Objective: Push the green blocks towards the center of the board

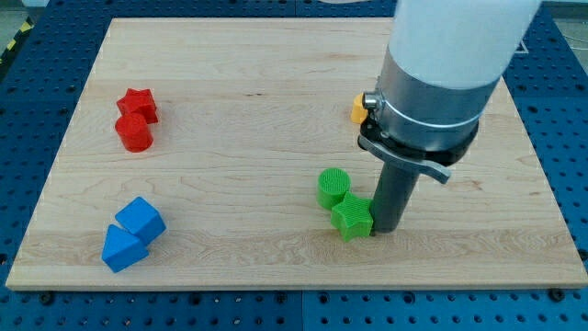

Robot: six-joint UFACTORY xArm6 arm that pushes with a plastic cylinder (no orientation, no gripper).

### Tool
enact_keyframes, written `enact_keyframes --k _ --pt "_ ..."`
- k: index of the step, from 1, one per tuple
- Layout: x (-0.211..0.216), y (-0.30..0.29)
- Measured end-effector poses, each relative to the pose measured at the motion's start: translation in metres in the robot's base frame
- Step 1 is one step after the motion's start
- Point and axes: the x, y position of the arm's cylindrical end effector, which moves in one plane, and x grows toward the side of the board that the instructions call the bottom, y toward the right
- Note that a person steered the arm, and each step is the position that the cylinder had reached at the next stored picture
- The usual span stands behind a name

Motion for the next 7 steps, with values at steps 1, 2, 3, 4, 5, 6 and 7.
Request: enact_keyframes --k 1,2,3,4,5,6,7 --pt "0.000 0.000" --pt "0.000 0.000" --pt "-0.008 0.000" --pt "-0.014 0.000" --pt "0.004 0.010" --pt "0.016 0.008" --pt "0.014 -0.013"
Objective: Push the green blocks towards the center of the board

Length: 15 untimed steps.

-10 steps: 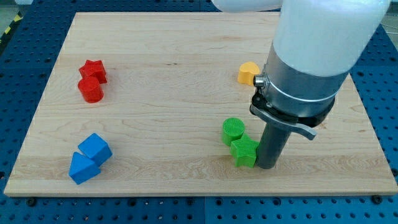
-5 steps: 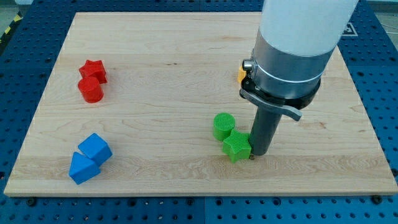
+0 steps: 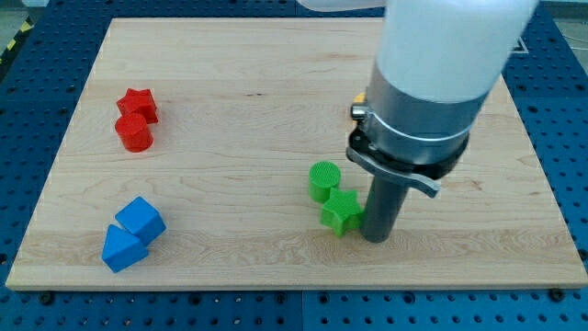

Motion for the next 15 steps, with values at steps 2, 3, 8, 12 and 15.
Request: enact_keyframes --k 2,3,8,12,15 --pt "0.000 -0.004" --pt "-0.001 -0.008" --pt "-0.006 -0.013" --pt "-0.016 -0.032" --pt "-0.037 -0.057"
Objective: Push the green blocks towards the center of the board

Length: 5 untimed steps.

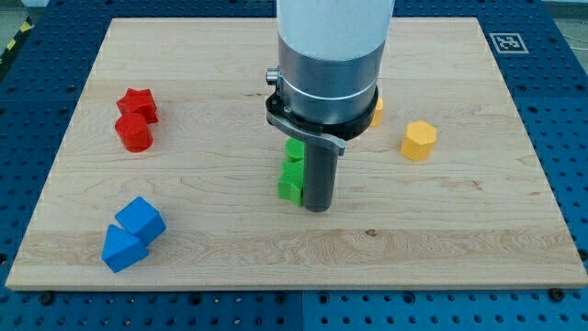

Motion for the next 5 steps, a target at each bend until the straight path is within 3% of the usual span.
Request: enact_keyframes --k 5 --pt "-0.029 -0.030"
